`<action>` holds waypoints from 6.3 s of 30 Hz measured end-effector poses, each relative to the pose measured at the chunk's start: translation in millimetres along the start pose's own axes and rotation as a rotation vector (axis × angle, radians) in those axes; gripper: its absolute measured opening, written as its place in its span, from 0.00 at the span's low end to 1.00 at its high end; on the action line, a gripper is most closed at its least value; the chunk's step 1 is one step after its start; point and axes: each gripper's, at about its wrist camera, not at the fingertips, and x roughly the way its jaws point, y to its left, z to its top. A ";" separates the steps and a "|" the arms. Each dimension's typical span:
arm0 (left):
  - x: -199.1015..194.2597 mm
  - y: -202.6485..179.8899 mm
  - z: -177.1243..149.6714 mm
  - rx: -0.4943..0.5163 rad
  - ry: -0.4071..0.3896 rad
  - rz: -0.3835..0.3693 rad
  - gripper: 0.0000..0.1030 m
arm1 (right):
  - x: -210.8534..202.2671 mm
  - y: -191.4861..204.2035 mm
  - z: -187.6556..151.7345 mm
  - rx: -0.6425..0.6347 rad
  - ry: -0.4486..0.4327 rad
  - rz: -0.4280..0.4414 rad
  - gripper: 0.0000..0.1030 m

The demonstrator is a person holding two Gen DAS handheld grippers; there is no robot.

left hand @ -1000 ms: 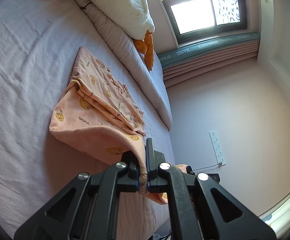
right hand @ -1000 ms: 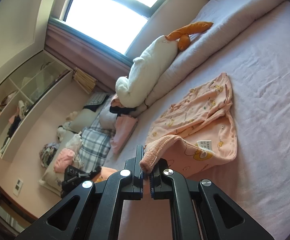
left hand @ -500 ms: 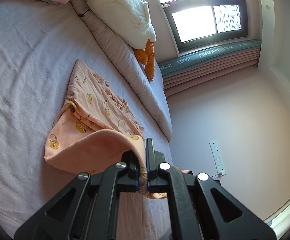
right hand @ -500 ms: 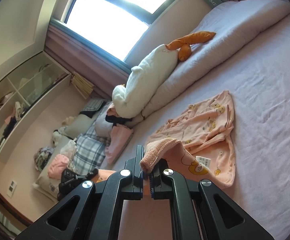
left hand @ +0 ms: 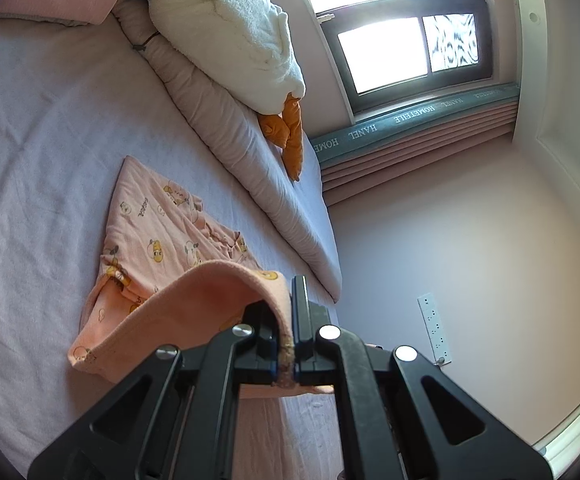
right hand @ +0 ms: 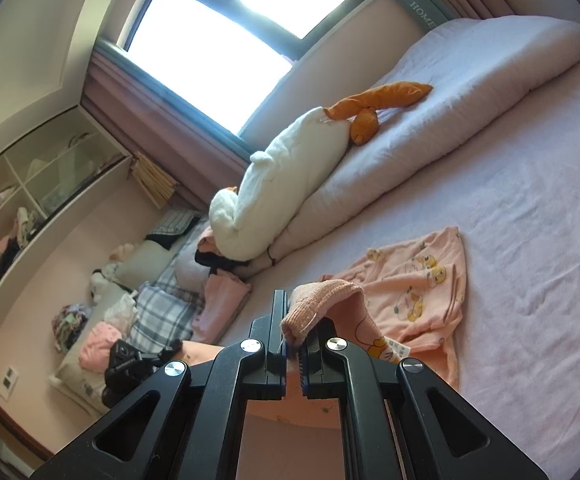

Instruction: Fold small clothes

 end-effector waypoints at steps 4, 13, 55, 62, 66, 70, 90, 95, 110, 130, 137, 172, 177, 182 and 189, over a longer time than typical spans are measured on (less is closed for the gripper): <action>11.6 2.6 14.7 -0.002 -0.005 0.014 0.03 | 13.2 -3.8 11.6 -0.009 0.000 -0.014 0.07; 44.7 15.7 41.5 0.001 0.001 0.059 0.03 | 47.3 -18.8 35.5 -0.023 0.023 -0.072 0.07; 71.8 122.9 116.0 -0.280 -0.074 0.332 0.24 | 118.9 -160.6 55.6 0.509 0.078 -0.193 0.29; 78.1 85.3 90.0 -0.037 0.047 0.393 0.24 | 115.4 -106.3 41.1 0.149 0.212 -0.284 0.29; 91.9 58.5 51.5 0.159 0.164 0.441 0.24 | 116.8 -54.0 8.0 -0.207 0.322 -0.396 0.29; 101.4 47.1 12.2 0.335 0.242 0.535 0.24 | 115.2 -25.8 -29.1 -0.447 0.392 -0.461 0.29; 66.4 70.3 -8.8 0.248 0.249 0.518 0.32 | 169.6 24.1 -60.3 -0.486 0.471 -0.328 0.29; 67.5 74.0 -12.0 0.238 0.260 0.515 0.32 | 212.9 23.3 -87.9 -0.475 0.565 -0.324 0.29; 59.5 87.1 25.3 0.125 0.167 0.481 0.48 | 207.1 16.4 -78.2 -0.312 0.569 -0.211 0.29; 123.5 98.6 54.4 0.130 0.210 0.518 0.22 | 288.6 0.7 -58.1 -0.120 0.552 -0.291 0.25; 129.6 85.7 51.0 0.201 0.232 0.585 0.14 | 270.8 11.5 -67.4 -0.174 0.553 -0.314 0.18; 128.3 39.4 39.2 0.299 0.192 0.567 0.08 | 214.5 22.8 -104.8 -0.176 0.587 -0.192 0.19; 149.1 2.0 21.4 0.386 0.234 0.539 0.08 | 214.0 -10.7 -81.1 0.092 0.477 -0.069 0.22; 186.2 -23.6 -8.2 0.491 0.300 0.553 0.08 | 210.9 -45.7 -63.9 0.353 0.369 0.053 0.44; 238.3 -14.1 -59.6 0.468 0.497 0.540 0.12 | 211.6 -91.0 -56.3 0.578 0.327 0.091 0.68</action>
